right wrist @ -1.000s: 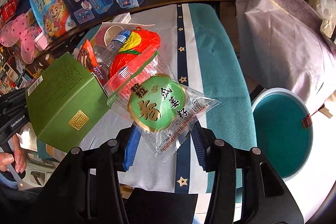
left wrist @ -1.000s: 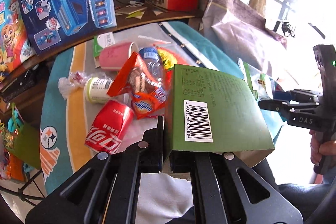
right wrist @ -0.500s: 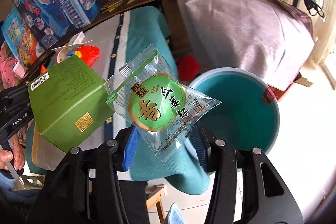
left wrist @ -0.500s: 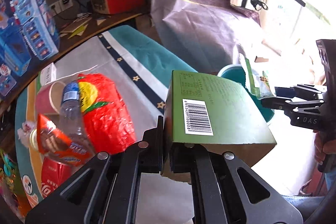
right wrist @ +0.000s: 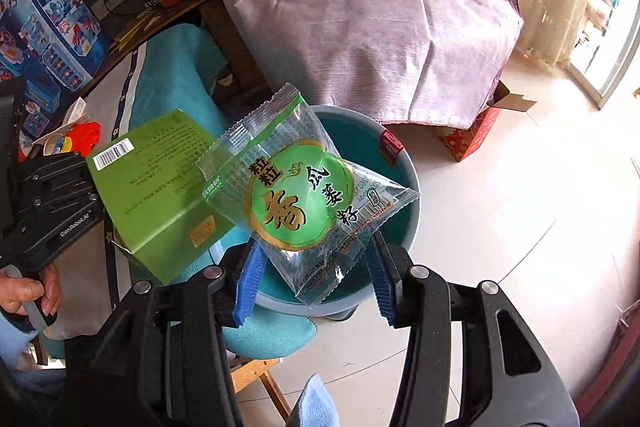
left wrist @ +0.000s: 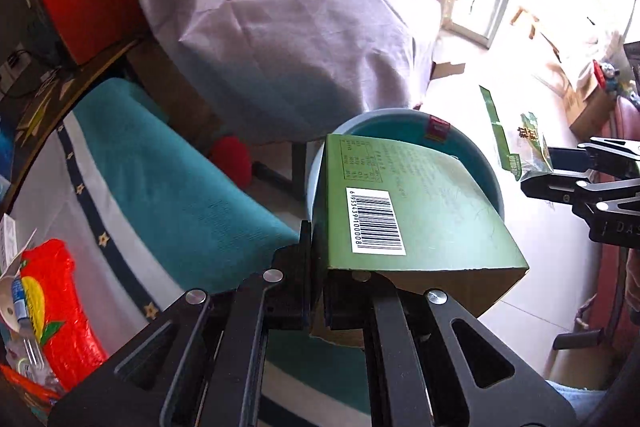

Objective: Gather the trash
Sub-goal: 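Carry both items over the teal bin and open both grippers to drop them, then grasp the red Coca-Cola can with the left gripper while the right gripper grasps the orange wrapper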

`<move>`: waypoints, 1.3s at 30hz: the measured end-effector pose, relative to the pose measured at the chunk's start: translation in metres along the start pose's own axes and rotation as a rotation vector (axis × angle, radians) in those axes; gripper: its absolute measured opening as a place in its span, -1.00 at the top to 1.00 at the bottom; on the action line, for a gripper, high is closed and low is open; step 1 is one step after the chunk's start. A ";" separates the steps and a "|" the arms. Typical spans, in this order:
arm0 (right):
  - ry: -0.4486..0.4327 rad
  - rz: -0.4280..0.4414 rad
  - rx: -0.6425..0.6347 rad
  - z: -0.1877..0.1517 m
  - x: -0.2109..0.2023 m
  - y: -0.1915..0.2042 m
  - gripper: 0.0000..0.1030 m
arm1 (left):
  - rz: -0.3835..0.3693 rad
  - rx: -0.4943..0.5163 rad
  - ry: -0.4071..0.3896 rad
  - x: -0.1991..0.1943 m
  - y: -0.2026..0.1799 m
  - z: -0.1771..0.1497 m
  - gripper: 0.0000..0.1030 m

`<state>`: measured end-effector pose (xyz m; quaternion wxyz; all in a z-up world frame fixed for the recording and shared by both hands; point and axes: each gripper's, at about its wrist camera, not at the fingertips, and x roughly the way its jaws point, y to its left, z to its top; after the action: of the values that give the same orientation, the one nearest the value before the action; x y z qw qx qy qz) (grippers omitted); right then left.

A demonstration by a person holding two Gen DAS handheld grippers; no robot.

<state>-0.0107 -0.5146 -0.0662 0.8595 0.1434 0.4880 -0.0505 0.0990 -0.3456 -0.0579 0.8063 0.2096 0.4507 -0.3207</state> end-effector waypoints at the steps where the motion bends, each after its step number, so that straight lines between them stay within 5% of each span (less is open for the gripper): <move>1: 0.006 -0.002 0.001 0.001 0.002 -0.002 0.11 | -0.002 0.006 0.006 0.006 -0.002 0.002 0.82; 4: 0.028 -0.008 -0.005 0.005 0.011 -0.003 0.11 | -0.011 0.013 0.020 0.018 -0.006 0.007 0.59; 6: 0.040 -0.013 -0.013 0.008 0.016 -0.001 0.10 | -0.005 0.008 0.010 0.019 -0.004 0.006 0.11; 8: 0.046 -0.012 -0.015 0.010 0.020 -0.001 0.10 | -0.007 0.002 0.001 0.018 -0.003 0.006 -0.07; 17: 0.077 -0.007 -0.023 0.010 0.036 0.004 0.08 | -0.003 -0.041 -0.025 -0.002 0.010 -0.004 -0.54; 25: 0.099 0.001 -0.018 0.008 0.040 0.012 -0.39 | 0.016 -0.075 -0.033 -0.009 0.019 -0.013 -0.70; 39: 0.065 -0.018 -0.038 0.005 0.013 0.041 -0.63 | 0.035 -0.114 -0.057 -0.046 0.030 -0.045 -0.84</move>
<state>0.0092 -0.4757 -0.0671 0.8452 0.1245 0.5179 -0.0441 0.0760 -0.2812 -0.0393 0.8349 0.1621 0.4413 -0.2862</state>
